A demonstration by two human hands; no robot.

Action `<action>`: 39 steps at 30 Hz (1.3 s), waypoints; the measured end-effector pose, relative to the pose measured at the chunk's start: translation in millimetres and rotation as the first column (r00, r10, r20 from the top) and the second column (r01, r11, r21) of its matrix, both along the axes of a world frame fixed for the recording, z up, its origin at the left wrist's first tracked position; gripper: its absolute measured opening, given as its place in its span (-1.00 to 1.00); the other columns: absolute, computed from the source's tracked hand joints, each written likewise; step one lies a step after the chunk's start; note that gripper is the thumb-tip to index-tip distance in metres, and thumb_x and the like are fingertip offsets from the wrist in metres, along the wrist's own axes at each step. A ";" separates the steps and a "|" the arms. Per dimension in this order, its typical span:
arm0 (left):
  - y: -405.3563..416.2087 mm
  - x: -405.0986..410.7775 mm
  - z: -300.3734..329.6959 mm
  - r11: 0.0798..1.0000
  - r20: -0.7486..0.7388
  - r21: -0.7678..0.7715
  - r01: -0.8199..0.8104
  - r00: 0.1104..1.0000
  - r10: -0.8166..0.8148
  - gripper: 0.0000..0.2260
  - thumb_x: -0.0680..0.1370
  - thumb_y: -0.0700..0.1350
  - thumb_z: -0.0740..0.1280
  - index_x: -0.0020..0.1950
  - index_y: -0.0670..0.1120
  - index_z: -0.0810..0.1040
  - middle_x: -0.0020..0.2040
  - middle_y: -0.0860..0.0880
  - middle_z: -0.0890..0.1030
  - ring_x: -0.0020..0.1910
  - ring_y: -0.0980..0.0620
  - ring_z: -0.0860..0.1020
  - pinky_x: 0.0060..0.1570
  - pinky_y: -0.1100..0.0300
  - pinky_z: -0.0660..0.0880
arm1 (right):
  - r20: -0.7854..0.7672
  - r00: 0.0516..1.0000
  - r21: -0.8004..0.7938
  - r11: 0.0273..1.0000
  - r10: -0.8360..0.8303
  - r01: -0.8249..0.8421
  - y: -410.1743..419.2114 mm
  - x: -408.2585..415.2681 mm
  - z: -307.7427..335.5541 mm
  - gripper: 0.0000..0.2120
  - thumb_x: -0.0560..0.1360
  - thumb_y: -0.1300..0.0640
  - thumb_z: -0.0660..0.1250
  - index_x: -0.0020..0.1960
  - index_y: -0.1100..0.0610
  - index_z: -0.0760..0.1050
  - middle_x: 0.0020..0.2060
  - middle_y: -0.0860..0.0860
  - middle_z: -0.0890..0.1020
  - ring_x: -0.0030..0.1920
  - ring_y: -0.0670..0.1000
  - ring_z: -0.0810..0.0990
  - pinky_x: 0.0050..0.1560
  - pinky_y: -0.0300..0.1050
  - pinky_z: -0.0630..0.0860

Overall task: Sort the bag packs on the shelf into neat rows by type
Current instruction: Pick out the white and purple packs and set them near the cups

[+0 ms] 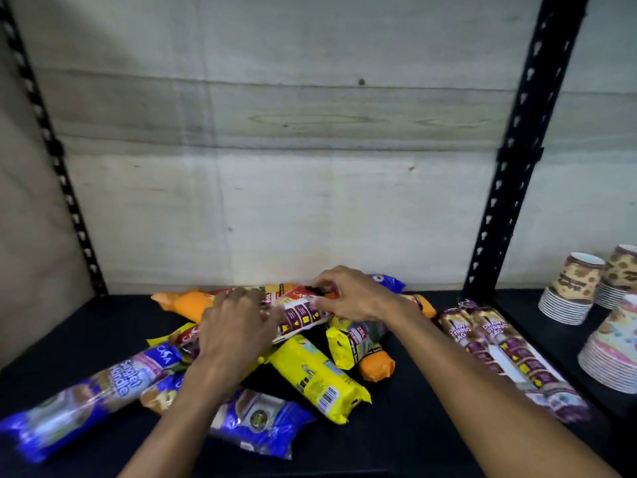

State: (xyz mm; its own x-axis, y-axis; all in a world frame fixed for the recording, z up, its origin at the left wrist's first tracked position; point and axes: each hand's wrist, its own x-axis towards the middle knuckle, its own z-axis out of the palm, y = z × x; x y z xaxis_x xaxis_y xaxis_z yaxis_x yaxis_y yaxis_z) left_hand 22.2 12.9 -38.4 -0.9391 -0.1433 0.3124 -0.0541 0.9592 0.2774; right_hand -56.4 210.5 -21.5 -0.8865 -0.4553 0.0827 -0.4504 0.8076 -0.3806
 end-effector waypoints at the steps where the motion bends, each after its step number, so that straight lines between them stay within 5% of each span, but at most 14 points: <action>1: -7.6 0.1 -5.2 0.999 0.054 -0.032 -0.014 0.998 0.016 -0.49 0.52 0.28 0.22 0.31 -0.01 0.55 0.29 -0.10 0.58 0.29 -0.17 0.47 0.19 -0.04 0.45 | 0.021 0.999 0.047 0.998 0.036 -0.037 -11.6 -0.6 0.6 -0.53 0.54 -0.06 0.38 0.40 0.04 0.45 0.33 0.06 0.50 0.27 0.08 0.51 0.27 0.04 0.46; 6: -35.5 4.1 -22.3 0.997 0.235 -0.079 0.000 0.972 0.019 -0.25 0.33 0.53 0.16 0.29 0.04 0.51 0.24 -0.02 0.59 0.22 -0.12 0.53 0.15 -0.02 0.47 | 0.143 0.980 0.145 0.977 0.137 -0.157 -47.6 -6.6 0.1 -0.43 0.46 0.00 0.47 0.43 -0.15 0.39 0.41 -0.01 0.44 0.30 0.09 0.49 0.30 0.02 0.44; 11: -47.6 4.8 -15.9 0.998 0.245 0.047 0.042 0.968 -0.052 -0.27 0.18 0.54 0.28 0.18 0.11 0.54 0.04 0.05 0.66 0.00 -0.04 0.61 -0.01 0.04 0.57 | 0.233 0.952 0.181 0.953 0.198 -0.242 -59.0 -11.8 -0.4 -0.30 0.41 0.04 0.54 0.48 -0.14 0.34 0.43 -0.02 0.40 0.34 0.07 0.44 0.17 -0.11 0.38; 18: -65.9 -8.2 3.3 0.996 0.008 -0.010 0.092 0.996 -0.091 -0.30 0.25 0.35 0.47 0.33 0.15 0.49 0.16 0.07 0.63 0.10 -0.01 0.57 -0.04 0.08 0.53 | -0.008 0.975 0.134 0.967 0.220 -0.217 -66.1 -15.6 2.8 -0.28 0.37 -0.05 0.55 0.46 -0.05 0.35 0.20 0.03 0.43 0.17 0.06 0.48 0.14 0.02 0.49; 27: -13.7 -41.1 26.7 0.979 -0.216 -0.104 0.178 0.956 -0.197 -0.21 0.29 0.32 0.49 0.48 0.15 0.38 0.47 -0.03 0.39 0.43 -0.14 0.30 0.30 -0.10 0.32 | -0.290 0.957 0.117 0.993 0.014 0.021 4.3 -3.4 31.8 -0.27 0.37 -0.20 0.49 0.46 -0.04 0.32 0.21 0.00 0.47 0.16 0.06 0.52 0.02 -0.02 0.47; 32: 57.5 -62.5 32.8 0.918 -0.185 0.184 0.351 0.930 -0.318 -0.31 0.41 0.13 0.48 0.51 0.14 0.34 0.57 -0.10 0.19 0.47 -0.18 0.27 0.40 -0.06 0.31 | -0.274 0.938 0.052 0.971 -0.212 0.235 77.5 16.2 32.3 -0.28 0.34 -0.33 0.44 0.39 -0.04 0.36 0.20 -0.05 0.50 0.16 0.02 0.52 0.04 -0.01 0.49; 36: 121.5 -82.2 41.2 0.764 -0.151 0.439 0.474 0.876 -0.457 -0.54 0.49 0.07 0.35 0.40 0.06 0.50 0.45 -0.06 0.43 0.35 -0.04 0.48 0.35 0.10 0.40 | -0.190 0.915 0.045 0.927 -0.357 0.371 132.8 36.3 31.0 -0.35 0.28 -0.41 0.42 0.22 -0.05 0.46 0.05 -0.12 0.57 0.03 -0.05 0.55 -0.01 -0.04 0.50; 39: 166.5 -96.0 42.8 0.655 -0.104 0.586 0.477 0.846 -0.524 -0.63 0.51 -0.09 0.41 0.32 -0.06 0.58 0.29 -0.04 0.59 0.16 0.01 0.58 0.11 0.28 0.43 | -0.070 0.894 0.012 0.895 -0.444 0.445 166.5 51.5 27.7 -0.46 0.26 -0.40 0.43 0.04 -0.04 0.51 -0.13 -0.11 0.64 -0.17 -0.07 0.64 -0.09 0.00 0.61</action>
